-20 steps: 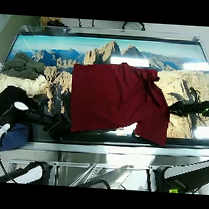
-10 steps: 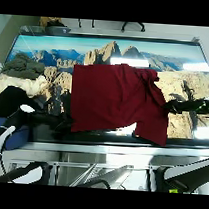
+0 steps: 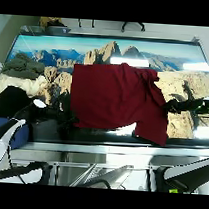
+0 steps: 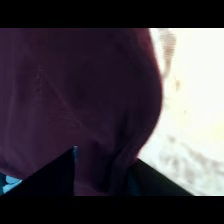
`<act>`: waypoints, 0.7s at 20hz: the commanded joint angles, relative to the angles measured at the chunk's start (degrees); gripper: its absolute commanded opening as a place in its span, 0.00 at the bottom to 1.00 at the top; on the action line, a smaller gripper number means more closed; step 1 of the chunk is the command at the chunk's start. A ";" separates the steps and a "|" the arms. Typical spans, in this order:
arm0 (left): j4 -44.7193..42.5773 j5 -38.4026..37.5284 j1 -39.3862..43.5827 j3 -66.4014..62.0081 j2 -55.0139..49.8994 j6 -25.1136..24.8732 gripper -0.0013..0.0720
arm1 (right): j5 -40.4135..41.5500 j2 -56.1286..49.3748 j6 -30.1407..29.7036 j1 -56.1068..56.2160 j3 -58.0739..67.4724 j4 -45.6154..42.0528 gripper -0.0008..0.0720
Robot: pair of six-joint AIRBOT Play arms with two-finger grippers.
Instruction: Fold the shirts.
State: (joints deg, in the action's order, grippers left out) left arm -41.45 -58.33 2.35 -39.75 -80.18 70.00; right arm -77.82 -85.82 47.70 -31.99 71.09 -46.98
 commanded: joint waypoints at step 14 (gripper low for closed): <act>5.01 -10.80 -7.74 -18.25 4.90 -2.36 0.03 | -13.53 8.39 -2.58 -1.14 3.21 27.32 0.03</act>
State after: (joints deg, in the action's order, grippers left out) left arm -39.83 -64.47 -5.04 -51.18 -78.74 68.53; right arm -86.74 -82.28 46.76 -32.51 72.31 -36.29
